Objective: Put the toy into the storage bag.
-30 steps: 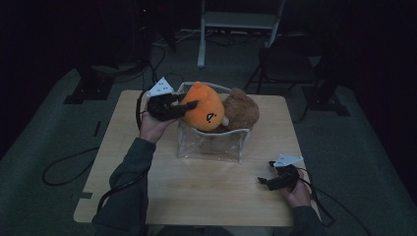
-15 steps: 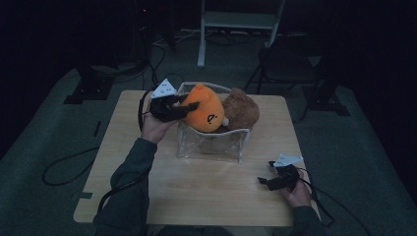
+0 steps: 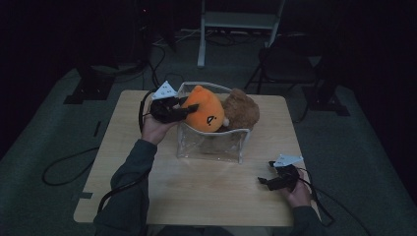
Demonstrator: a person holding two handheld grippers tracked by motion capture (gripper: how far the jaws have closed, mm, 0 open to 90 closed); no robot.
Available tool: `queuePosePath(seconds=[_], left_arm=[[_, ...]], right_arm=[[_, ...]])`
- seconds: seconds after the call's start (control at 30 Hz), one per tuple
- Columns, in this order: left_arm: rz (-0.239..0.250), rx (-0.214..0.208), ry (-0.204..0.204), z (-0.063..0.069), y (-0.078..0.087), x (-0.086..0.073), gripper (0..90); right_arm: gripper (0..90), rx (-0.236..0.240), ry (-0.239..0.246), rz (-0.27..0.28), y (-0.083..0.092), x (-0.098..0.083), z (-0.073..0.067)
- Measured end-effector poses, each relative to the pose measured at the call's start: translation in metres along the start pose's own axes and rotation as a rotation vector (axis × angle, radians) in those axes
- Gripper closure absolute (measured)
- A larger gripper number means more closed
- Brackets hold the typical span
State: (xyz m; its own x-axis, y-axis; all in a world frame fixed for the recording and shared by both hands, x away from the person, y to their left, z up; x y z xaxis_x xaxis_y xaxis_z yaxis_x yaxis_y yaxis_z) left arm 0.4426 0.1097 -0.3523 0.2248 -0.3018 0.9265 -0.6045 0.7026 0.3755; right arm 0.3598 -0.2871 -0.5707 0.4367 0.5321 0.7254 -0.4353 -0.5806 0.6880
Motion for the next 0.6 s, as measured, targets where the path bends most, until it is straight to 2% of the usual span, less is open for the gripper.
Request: queuePosePath(seconds=[0.17,0.3,0.37,0.4,0.47,0.6], left_arm=[[-0.013,0.018,-0.018,0.0008,0.0000,0.0003,57.7],[-0.035,0.054,-0.060,0.0027,0.0026,0.0049,57.7],[-0.037,0.063,-0.068,0.0035,0.0033,0.0058,57.7],[-0.045,0.090,-0.086,0.0040,0.0044,0.0073,57.7],[-0.056,0.110,-0.097,0.0044,0.0048,0.0079,57.7],[-0.074,0.111,-0.115,0.0074,0.0039,0.0084,57.7]], right_arm=[[11.7,0.000,0.000,0.000,0.0000,0.0000,0.0000],[11.7,0.002,-0.001,0.001,0.0000,0.0001,-0.0001],[11.7,0.001,-0.002,0.000,0.0000,0.0001,-0.0001],[11.7,0.001,-0.001,0.001,0.0000,0.0001,-0.0001],[11.7,0.001,0.000,0.001,0.0000,0.0001,0.0000],[11.7,0.001,-0.001,0.000,0.0000,0.0001,-0.0001]])
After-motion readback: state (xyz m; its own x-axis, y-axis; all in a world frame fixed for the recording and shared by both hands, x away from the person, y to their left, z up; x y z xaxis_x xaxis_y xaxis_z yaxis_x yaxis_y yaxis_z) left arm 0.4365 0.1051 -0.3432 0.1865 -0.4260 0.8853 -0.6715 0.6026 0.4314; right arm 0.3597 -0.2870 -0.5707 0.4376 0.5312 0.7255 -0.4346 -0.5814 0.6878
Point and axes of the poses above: each handheld gripper's, and its own axes: y roughly backward along the jaws, x roughly out of its top, z roughly to its right, the point moved 3 cm from there along -y, roughly forward along the jaws, and after that the axes turned 2 degrees about x, right-handed, at the moved point
